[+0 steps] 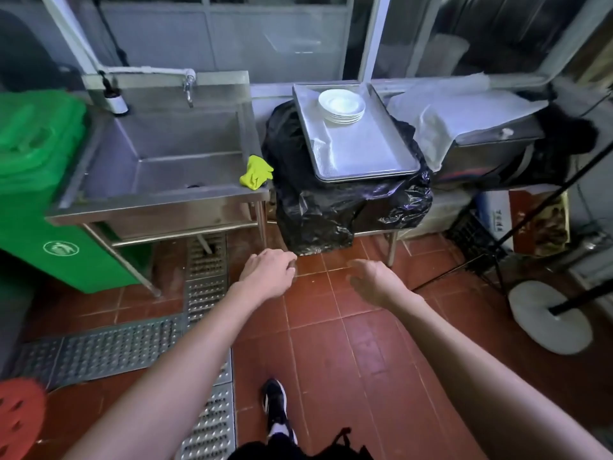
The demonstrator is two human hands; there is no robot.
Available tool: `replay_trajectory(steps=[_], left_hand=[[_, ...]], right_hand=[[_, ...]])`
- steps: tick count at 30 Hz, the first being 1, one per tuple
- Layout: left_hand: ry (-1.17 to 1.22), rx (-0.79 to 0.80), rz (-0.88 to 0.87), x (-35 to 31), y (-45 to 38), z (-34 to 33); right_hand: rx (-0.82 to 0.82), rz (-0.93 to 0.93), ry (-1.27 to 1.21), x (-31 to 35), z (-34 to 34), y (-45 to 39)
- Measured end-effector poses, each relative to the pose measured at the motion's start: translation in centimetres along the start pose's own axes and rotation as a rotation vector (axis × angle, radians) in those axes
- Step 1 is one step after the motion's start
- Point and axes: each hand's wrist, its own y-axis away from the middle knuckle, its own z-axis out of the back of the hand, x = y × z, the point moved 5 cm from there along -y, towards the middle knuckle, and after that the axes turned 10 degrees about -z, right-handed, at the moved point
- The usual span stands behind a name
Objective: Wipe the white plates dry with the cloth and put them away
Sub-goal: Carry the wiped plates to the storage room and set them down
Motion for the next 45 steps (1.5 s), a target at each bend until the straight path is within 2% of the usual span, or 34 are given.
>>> replay_trajectory(steps=[6, 11, 19, 26, 31, 36, 45], left_hand=[[-0.012, -0.014, -0.083, 3.4, -9.1, 4.7], [-0.006, 0.035, -0.112, 5.0, -13.6, 5.3], [0.017, 0.099, -0.106, 6.5, -22.9, 5.2], [-0.05, 0.118, -0.143, 5.1, -35.1, 7.4], [-0.081, 0.118, -0.122, 4.4, -42.8, 9.3], [-0.033, 0.128, -0.102, 5.1, -48.1, 9.8], [0.341, 0.027, -0.006, 9.5, -60.0, 9.5]], right_hand=[[-0.072, -0.042, -0.063, 2.8, 4.6, -7.5], [-0.065, -0.111, -0.116, 3.6, 6.2, -11.9], [-0.074, -0.248, -0.285, -0.4, 9.7, -20.4], [-0.063, -0.159, -0.242, -1.9, 12.9, -31.0], [-0.029, -0.065, -0.052, -1.8, 15.6, -38.5], [0.0, -0.033, 0.023, -2.0, 17.4, -44.4], [-0.007, -0.055, -0.018, -3.3, 19.8, -54.2]])
